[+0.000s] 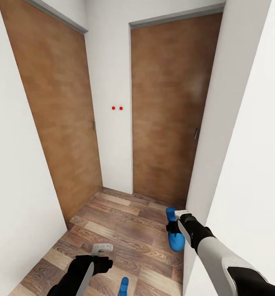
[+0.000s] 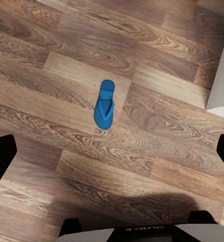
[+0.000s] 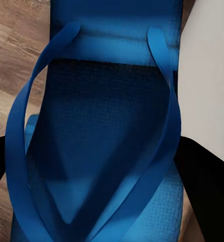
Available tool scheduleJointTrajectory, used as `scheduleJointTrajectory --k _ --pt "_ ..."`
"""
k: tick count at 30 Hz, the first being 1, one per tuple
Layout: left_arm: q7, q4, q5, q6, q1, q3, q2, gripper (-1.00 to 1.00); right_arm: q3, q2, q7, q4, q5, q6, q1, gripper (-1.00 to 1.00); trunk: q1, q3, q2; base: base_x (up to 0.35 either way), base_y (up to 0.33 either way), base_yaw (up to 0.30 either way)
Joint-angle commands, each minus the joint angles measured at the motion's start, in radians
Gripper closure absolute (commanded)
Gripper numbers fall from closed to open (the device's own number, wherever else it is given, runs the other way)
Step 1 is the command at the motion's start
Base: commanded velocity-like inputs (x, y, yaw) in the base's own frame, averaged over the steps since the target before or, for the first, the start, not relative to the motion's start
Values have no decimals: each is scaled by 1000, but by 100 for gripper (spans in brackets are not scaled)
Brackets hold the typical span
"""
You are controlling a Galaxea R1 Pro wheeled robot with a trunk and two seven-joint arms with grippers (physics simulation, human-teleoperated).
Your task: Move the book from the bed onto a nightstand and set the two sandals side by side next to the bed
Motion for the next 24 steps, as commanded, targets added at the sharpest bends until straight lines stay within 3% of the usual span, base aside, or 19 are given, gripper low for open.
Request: scheduleJointTrajectory --k 1,24 --pt "8 -1 9 4 0 -2 0 -100 -8 1 0 -1 8 4 0 100 0 0 -1 36 -93 0" --pt "7 -1 13 3 0 -2 0 -100 -8 2 0 0 8 3 0 100 0 0 -1 10 -9 0"
